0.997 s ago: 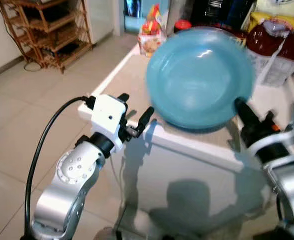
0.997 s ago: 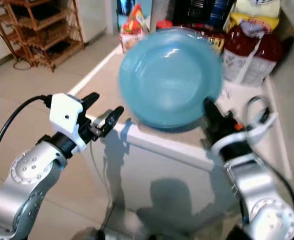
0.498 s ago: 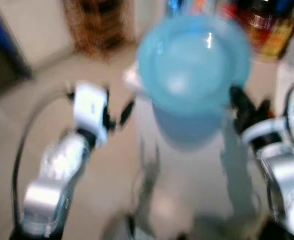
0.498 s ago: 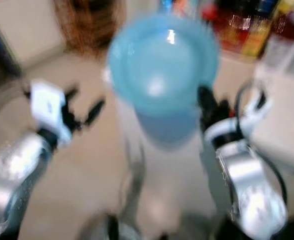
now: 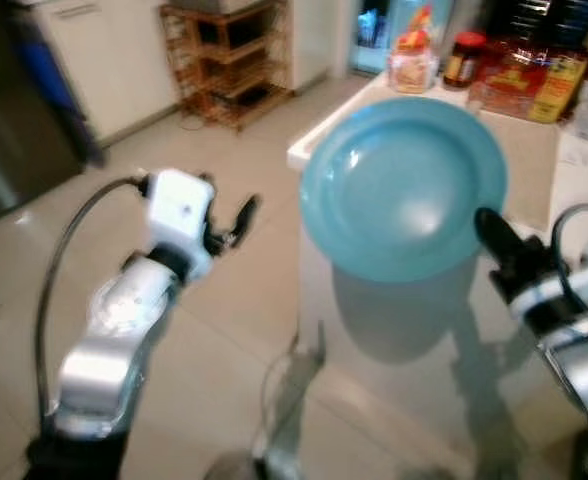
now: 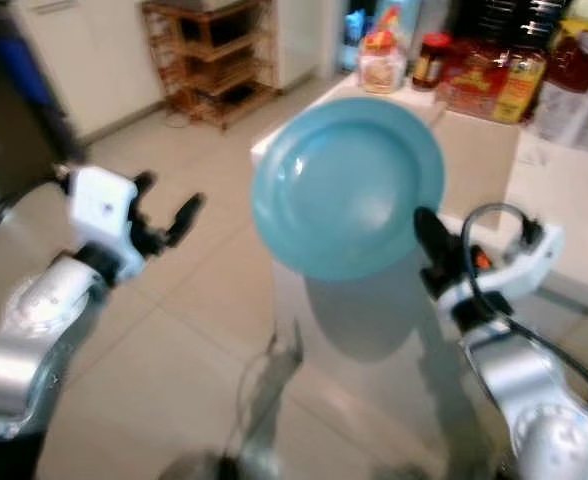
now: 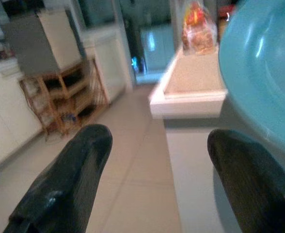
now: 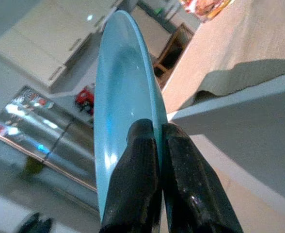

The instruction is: Setting the table

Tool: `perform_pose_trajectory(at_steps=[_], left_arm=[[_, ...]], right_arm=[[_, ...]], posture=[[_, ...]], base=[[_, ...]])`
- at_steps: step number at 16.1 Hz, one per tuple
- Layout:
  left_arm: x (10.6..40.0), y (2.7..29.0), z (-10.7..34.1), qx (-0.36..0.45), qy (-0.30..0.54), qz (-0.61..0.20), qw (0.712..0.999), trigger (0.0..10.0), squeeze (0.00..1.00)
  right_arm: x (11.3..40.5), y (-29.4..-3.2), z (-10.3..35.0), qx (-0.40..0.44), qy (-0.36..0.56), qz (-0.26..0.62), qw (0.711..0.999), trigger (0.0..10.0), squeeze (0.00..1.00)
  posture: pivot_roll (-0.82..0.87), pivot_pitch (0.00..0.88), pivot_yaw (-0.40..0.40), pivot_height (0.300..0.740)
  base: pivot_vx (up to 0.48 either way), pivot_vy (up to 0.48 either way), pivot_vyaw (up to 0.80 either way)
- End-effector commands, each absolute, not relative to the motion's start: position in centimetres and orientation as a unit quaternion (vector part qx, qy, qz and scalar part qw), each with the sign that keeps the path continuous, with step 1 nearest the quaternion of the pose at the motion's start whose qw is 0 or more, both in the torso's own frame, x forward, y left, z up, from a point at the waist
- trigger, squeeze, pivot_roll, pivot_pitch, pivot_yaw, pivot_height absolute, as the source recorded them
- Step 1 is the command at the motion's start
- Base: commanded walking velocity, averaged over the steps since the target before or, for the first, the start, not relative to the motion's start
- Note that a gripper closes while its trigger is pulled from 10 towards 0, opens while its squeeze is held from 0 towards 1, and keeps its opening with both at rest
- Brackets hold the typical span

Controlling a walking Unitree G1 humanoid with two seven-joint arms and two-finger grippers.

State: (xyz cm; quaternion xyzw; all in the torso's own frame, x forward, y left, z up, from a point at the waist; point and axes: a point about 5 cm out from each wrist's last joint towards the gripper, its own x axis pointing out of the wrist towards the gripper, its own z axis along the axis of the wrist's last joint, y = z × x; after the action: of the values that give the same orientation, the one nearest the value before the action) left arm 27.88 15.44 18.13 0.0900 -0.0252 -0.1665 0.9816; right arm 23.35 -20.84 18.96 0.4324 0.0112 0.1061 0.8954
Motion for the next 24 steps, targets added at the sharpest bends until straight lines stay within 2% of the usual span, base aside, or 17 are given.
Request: perform_pose_trajectory(at_steps=[1,2,6,11,15,17,24], left_arm=[[27.9,14.9,18.8,0.097,-0.04,-0.186,0.977,10.0,0.0],[27.6,14.9,18.8,0.099,-0.044,-0.189,0.976,10.0,0.0],[27.0,13.9,18.7,0.093,-0.052,-0.205,0.973,10.0,0.0],[26.9,14.5,18.6,0.097,-0.05,-0.201,0.974,10.0,0.0],[26.8,14.5,18.5,0.102,-0.05,-0.197,0.974,10.0,0.0],[26.9,14.5,18.7,0.103,-0.054,-0.197,0.974,10.0,0.0],[27.5,13.8,19.1,0.095,-0.063,-0.204,0.972,10.0,0.0]], right_arm=[[23.3,-21.2,19.6,0.429,-0.003,0.124,0.895,10.0,0.0],[23.3,-21.2,19.7,0.417,-0.001,0.132,0.899,10.0,0.0],[23.1,-19.6,18.7,0.43,0.024,0.173,0.886,10.0,0.0],[22.0,-20.6,19.0,0.41,0.008,0.207,0.888,10.0,0.0],[21.1,-19.6,19.2,0.39,0.019,0.265,0.882,10.0,0.0],[21.0,-19.6,19.0,0.389,0.021,0.259,0.884,10.0,0.0],[20.9,-21.2,18.9,0.385,0.01,0.211,0.899,10.0,0.0]], posture=[[0.08,0.036,0.026,0.74],[0.08,0.034,0.02,0.74],[0.09,0.017,0.009,0.74],[0.09,0.016,-0.008,0.74],[0.09,0.015,-0.014,0.74],[0.09,0.015,-0.012,0.74],[0.07,0.021,0.007,0.74]], base=[[0.0,-0.304,0.0],[0.0,-0.304,0.0],[0.0,-0.307,0.0],[0.0,-0.309,0.0],[0.0,-0.31,-0.38],[0.0,-0.308,-0.75],[0.0,-0.309,0.0]])
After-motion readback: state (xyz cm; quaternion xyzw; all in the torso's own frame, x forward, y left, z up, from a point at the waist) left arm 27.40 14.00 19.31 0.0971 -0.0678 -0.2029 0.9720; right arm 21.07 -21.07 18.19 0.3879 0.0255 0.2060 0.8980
